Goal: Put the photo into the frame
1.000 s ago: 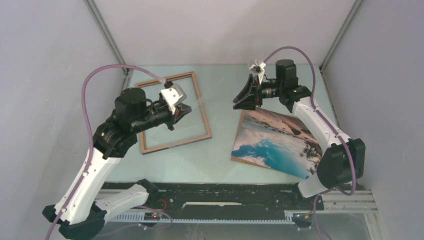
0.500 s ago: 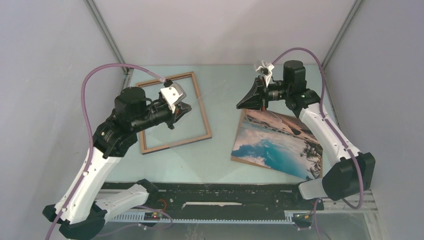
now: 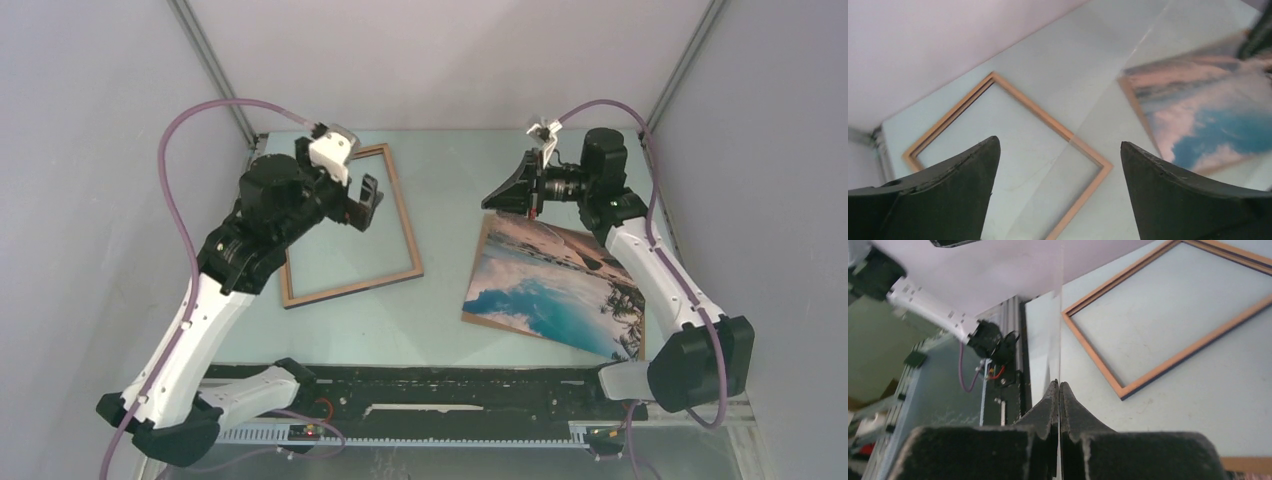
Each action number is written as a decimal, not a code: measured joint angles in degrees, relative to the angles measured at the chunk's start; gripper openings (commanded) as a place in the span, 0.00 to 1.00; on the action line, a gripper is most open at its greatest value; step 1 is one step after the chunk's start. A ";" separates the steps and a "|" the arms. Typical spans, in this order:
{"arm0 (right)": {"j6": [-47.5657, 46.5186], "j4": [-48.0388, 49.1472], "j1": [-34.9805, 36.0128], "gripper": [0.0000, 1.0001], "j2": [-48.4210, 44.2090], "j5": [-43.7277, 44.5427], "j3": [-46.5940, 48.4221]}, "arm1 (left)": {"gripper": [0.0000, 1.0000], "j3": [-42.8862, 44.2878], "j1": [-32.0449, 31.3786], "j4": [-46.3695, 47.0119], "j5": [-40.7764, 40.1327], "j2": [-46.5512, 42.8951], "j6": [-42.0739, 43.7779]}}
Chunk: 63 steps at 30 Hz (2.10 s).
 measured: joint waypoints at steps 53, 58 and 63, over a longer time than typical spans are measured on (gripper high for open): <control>45.33 25.49 -3.91 0.00 44.81 38.58 5.77 | 0.99 -29.90 16.59 28.44 18.93 36.98 -46.03; 43.19 24.30 -5.51 0.00 43.01 39.50 3.82 | 0.98 -33.09 11.28 33.16 21.64 36.17 -48.02; 41.46 24.22 -6.75 0.00 40.09 39.30 2.71 | 0.99 -33.40 6.60 34.56 24.26 36.17 -48.37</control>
